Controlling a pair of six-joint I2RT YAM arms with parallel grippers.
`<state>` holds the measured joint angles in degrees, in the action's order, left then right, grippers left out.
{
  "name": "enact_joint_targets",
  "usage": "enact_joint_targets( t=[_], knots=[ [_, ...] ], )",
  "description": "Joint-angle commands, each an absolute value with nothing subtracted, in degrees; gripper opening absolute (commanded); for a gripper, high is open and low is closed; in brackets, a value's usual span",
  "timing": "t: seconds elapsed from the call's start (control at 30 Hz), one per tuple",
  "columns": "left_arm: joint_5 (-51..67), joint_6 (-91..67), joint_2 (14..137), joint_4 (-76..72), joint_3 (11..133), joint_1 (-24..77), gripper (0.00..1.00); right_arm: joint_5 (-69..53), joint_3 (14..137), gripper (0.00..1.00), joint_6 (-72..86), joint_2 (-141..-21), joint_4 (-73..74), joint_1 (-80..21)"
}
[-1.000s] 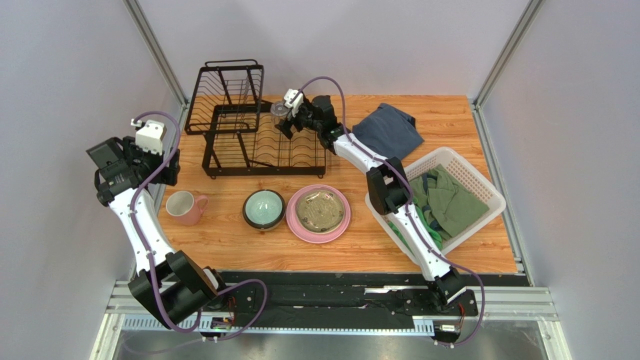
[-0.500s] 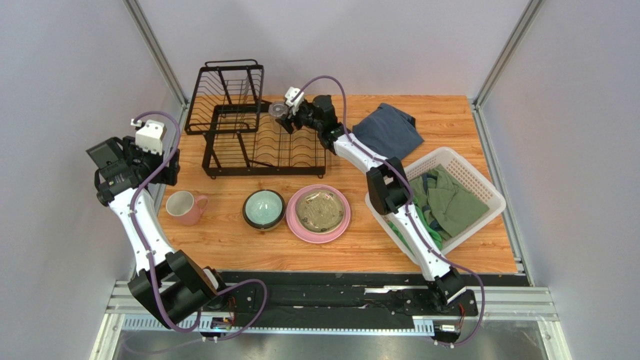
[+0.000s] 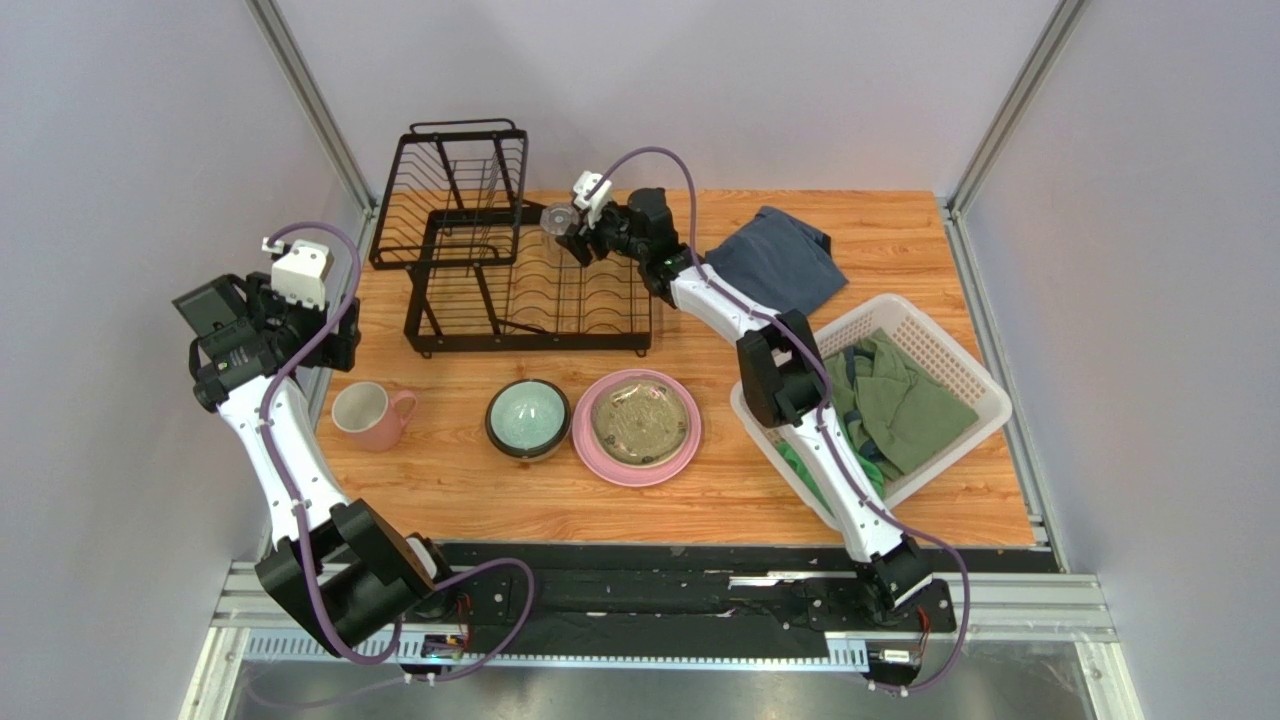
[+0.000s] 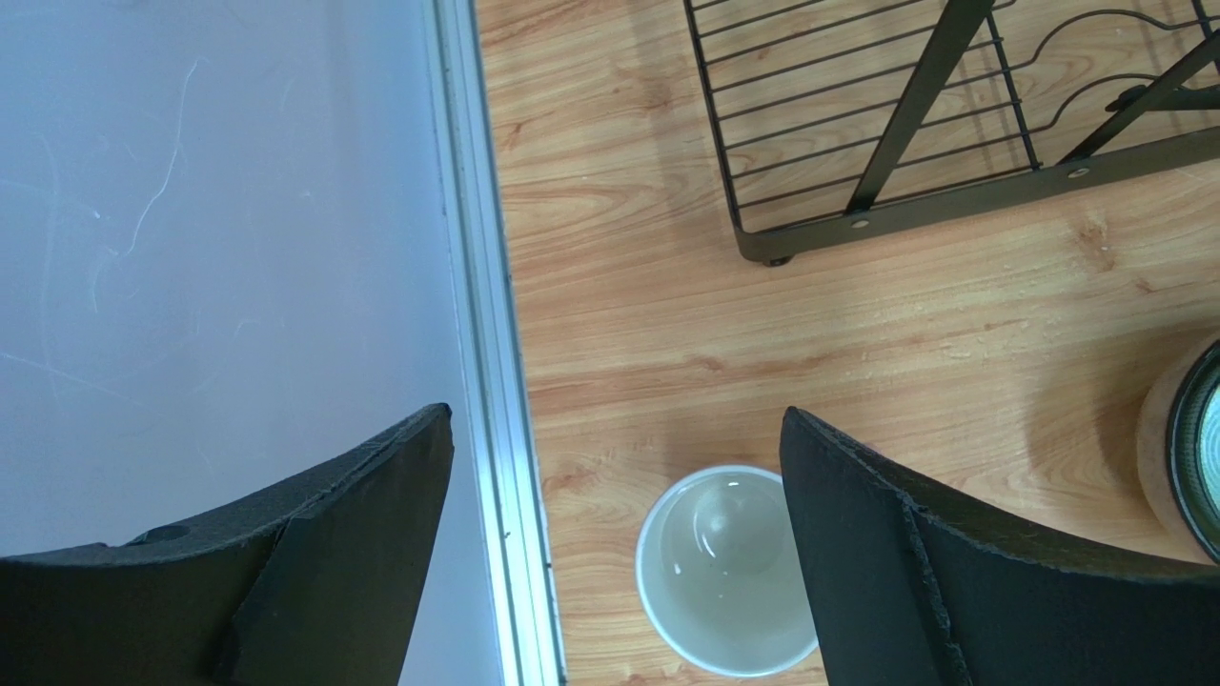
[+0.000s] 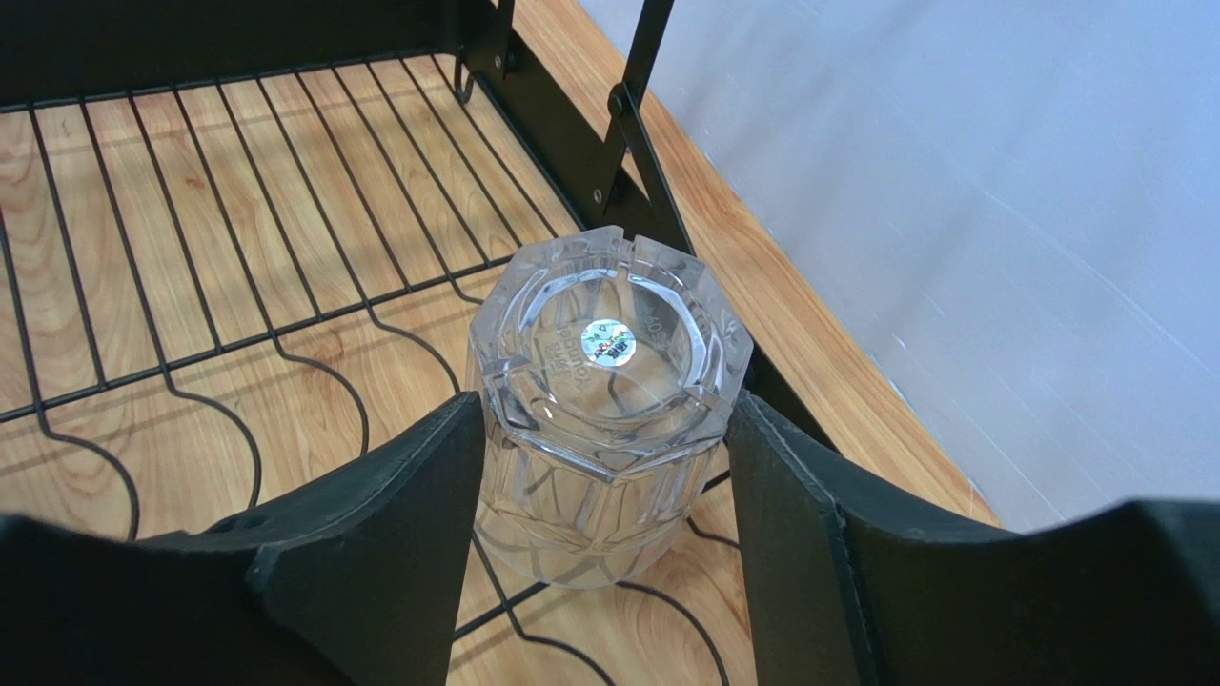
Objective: Unload the mixed dishes from the dish rack
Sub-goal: Pick up the cup from the dish rack.
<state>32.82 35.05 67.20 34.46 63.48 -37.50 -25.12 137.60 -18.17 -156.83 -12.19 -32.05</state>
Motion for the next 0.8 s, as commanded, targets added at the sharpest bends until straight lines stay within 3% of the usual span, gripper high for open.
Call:
enact_joint_targets(
  t=[0.0,0.23,0.77],
  knots=[
    [35.24,35.86,66.53,33.05,63.98,-37.97,0.92,-24.70,134.32,0.46,-17.32,-149.68,-9.67,-31.64],
    [36.30,35.95,66.01,34.19,64.34,-37.97,0.92,-24.79,124.29,0.44,-17.49,-142.21,-10.28,-31.47],
    [37.71,37.35,63.46,36.47,63.55,-37.97,0.92,-23.91,118.23,0.42,-16.00,-135.71,-8.35,-31.03]
  ],
)
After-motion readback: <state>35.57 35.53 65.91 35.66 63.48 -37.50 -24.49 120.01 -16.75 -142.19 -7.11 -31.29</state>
